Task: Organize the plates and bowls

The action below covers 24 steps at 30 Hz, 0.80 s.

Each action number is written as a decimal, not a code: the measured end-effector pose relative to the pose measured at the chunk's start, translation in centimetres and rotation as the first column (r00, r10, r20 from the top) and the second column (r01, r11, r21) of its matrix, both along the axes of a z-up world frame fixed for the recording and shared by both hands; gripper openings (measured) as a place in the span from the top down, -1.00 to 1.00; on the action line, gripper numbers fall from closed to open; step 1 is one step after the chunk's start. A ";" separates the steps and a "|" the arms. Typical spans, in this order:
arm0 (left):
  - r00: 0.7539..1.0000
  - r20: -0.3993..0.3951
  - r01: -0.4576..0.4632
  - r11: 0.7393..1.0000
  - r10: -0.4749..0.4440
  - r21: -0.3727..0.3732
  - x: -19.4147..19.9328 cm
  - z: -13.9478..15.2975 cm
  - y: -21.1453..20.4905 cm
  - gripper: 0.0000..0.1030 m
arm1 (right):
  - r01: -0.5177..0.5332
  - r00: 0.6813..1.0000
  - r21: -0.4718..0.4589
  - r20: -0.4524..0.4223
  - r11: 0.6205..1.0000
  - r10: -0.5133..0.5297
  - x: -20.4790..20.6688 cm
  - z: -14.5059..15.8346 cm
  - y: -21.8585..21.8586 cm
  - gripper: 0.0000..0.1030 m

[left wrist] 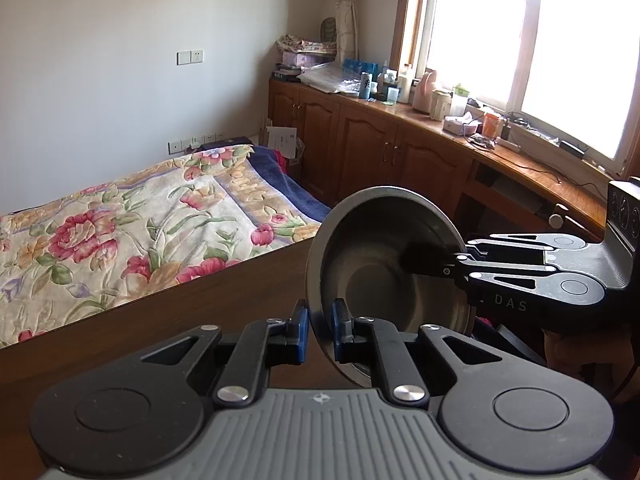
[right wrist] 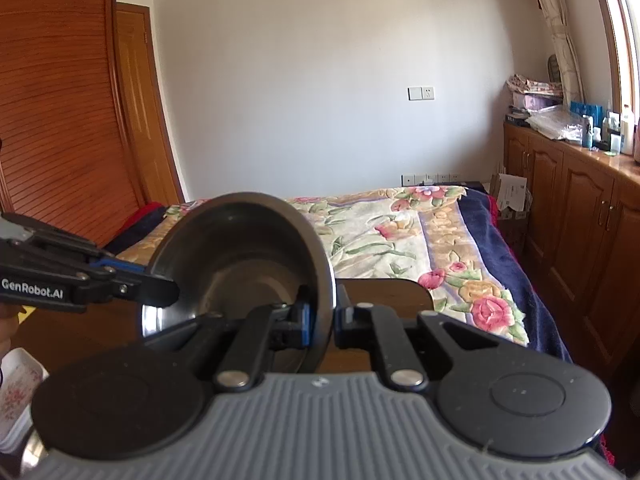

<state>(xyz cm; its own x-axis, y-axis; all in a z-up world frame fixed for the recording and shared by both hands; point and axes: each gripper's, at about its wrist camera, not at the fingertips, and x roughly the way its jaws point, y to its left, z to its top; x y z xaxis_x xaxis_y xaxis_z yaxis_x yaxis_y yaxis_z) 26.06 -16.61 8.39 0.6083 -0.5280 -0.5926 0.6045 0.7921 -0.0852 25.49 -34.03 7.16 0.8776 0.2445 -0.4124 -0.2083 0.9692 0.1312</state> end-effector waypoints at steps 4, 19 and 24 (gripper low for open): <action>1.000 0.007 0.004 1.000 -0.004 -0.006 -1.3 0.1 1.0 0.76 | -0.005 1.000 -0.009 0.006 1.000 0.005 -0.8 0.3 0.6 0.76; 1.000 0.015 -0.020 0.999 0.021 -0.038 -5.0 0.2 4.9 0.76 | -0.043 0.999 -0.056 0.023 0.998 0.044 -3.6 1.0 4.2 0.75; 1.000 0.011 -0.027 0.999 0.028 -0.043 -6.1 -0.2 6.0 0.76 | -0.056 0.998 -0.072 0.022 0.996 0.058 -4.7 0.8 5.5 0.75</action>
<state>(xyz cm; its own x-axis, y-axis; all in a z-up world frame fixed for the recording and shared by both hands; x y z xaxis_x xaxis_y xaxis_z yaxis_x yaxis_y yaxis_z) 19.97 -10.58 8.18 0.6294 -0.5360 -0.5626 0.5837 0.8041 -0.1131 20.81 -28.57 8.00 0.8731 0.2652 -0.4092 -0.2658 0.9624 0.0567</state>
